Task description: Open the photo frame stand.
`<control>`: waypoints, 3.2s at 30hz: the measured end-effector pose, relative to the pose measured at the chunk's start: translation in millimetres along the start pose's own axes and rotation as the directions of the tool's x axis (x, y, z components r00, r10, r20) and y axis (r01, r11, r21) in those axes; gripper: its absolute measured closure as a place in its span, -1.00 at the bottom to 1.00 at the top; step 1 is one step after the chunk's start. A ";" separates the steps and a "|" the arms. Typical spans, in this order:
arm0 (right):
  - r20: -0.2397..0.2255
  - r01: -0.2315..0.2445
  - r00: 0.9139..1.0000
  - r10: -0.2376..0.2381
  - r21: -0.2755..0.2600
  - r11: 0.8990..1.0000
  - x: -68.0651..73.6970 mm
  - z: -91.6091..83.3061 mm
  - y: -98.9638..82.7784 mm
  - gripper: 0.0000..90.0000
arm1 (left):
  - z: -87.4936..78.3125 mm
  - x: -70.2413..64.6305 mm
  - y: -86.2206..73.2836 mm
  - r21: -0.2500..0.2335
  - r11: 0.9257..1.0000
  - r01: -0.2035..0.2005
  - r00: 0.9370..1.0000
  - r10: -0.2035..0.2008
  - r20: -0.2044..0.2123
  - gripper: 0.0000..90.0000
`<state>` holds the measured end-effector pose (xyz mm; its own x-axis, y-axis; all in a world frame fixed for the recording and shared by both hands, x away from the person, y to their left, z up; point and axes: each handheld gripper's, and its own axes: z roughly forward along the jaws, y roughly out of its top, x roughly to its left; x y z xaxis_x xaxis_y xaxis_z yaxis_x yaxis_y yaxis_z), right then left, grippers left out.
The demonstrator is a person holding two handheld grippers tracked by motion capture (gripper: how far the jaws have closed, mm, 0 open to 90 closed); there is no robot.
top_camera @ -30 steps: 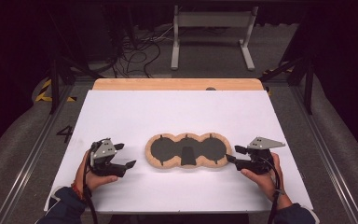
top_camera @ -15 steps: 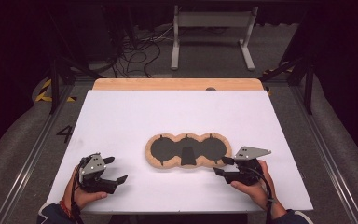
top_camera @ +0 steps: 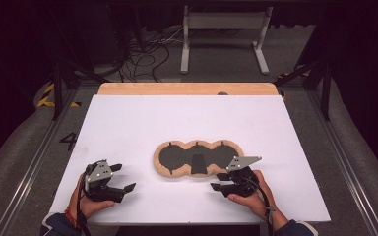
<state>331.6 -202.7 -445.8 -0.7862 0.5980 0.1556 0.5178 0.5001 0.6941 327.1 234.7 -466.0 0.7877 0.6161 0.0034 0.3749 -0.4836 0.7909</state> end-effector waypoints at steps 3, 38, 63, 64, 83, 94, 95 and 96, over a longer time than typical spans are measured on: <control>-0.009 -0.010 1.000 0.010 0.003 1.000 -0.9 3.8 1.2 0.23 | -1.9 -0.7 -1.7 0.000 1.000 0.000 1.000 0.000 -0.006 -0.66; -0.165 -0.205 0.967 0.196 -0.043 0.978 -4.2 19.1 27.1 0.07 | -5.5 -3.7 -3.1 0.002 0.997 0.078 0.997 -0.078 -0.015 -0.61; -0.349 -0.627 0.743 0.572 -0.061 0.777 -37.5 32.6 27.4 0.15 | -4.1 -8.8 9.5 -0.044 0.998 0.038 0.999 -0.039 -0.015 -0.62; -0.349 -0.627 0.743 0.572 -0.061 0.777 -37.5 32.6 27.4 0.15 | -1.1 -7.3 13.4 -0.047 0.998 0.049 0.999 -0.049 0.001 -0.62; -0.417 -0.706 0.653 0.632 -0.033 0.708 -41.0 44.8 26.9 0.26 | 79.6 22.1 60.7 0.045 0.983 0.180 0.968 -0.186 0.168 -0.72; -0.390 -0.603 0.747 0.539 -0.055 0.796 -36.8 42.7 29.0 0.37 | 91.6 25.8 66.7 0.074 0.974 0.216 0.943 -0.228 0.242 -0.74; -0.383 -0.586 0.761 0.524 -0.060 0.808 -35.6 42.2 29.6 0.39 | 92.0 25.1 67.0 0.076 0.973 0.217 0.941 -0.230 0.249 -0.74; -0.378 -0.579 0.767 0.518 -0.062 0.813 -34.8 41.8 30.2 0.39 | 92.4 24.9 67.6 0.078 0.975 0.207 0.941 -0.221 0.256 -0.74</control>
<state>388.7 -182.2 -459.7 -0.4627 0.4808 0.7448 0.8553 0.0210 0.5178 417.2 159.8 -468.9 0.7837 0.5274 -0.3282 0.5673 -0.3925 0.7240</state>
